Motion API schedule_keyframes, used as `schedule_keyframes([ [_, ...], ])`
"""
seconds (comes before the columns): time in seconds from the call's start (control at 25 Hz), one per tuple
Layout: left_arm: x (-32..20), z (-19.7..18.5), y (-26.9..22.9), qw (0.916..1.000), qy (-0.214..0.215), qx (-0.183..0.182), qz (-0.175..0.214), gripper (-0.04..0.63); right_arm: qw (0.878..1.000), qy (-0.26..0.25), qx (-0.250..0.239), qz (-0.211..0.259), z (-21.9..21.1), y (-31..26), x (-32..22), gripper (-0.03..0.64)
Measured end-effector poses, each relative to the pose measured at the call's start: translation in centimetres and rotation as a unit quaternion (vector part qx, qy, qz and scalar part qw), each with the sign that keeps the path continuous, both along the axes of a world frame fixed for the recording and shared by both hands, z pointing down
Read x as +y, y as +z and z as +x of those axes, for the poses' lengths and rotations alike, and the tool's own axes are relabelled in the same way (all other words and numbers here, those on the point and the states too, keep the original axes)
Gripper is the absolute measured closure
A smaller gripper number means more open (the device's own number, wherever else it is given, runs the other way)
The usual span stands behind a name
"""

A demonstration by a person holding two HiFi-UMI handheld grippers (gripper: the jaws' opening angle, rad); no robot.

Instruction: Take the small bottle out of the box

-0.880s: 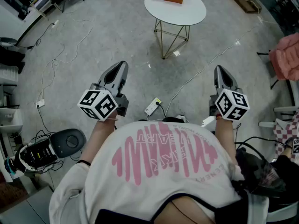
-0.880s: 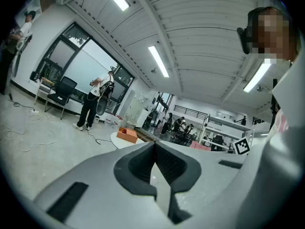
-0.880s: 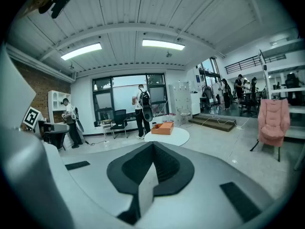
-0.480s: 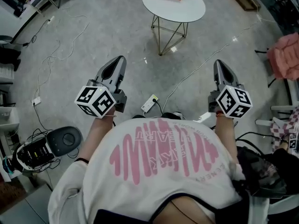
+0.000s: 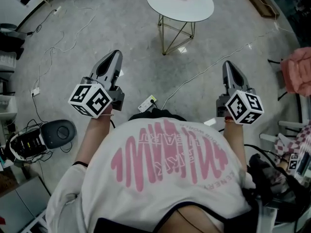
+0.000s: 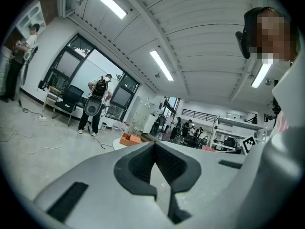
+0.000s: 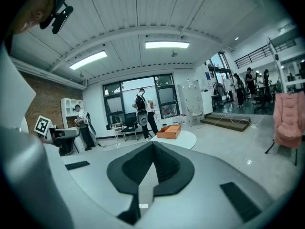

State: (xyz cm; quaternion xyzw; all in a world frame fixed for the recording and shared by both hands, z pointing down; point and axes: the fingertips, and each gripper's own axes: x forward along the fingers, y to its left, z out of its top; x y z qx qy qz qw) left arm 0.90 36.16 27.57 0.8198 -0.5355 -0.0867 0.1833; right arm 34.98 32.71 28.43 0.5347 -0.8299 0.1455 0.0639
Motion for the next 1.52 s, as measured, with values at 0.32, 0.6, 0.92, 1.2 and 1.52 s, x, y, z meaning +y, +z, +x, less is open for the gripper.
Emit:
schedule_keyframes([
  [0.32, -1.4, 8.6, 1.9, 0.9993, -0.026, -0.007, -0.027, 0.589, 1.0, -0.01, 0.011, -0.026, 11.3, 2.2, -1.0, 0.614],
  [0.6, -3.9, 10.4, 1.4, 0.9993, -0.009, -0.025, -0.025, 0.589, 0.998, 0.017, 0.001, -0.065, 14.3, 5.5, 0.2, 0.614],
  [0.92, -8.8, 6.6, 4.4, 0.9986, -0.015, -0.019, -0.046, 0.589, 0.996, 0.01, 0.028, -0.079, 10.8, 7.5, -5.5, 0.614],
  [1.2, -17.9, -2.6, 6.5, 0.998, -0.012, -0.002, -0.061, 0.589, 0.995, 0.02, 0.045, -0.091, 2.6, 8.9, -14.3, 0.614],
  [1.52, -27.9, -13.3, 6.0, 0.9974, -0.012, 0.008, -0.07, 0.589, 0.991, 0.01, 0.09, -0.098, -7.8, 8.8, -24.6, 0.614],
])
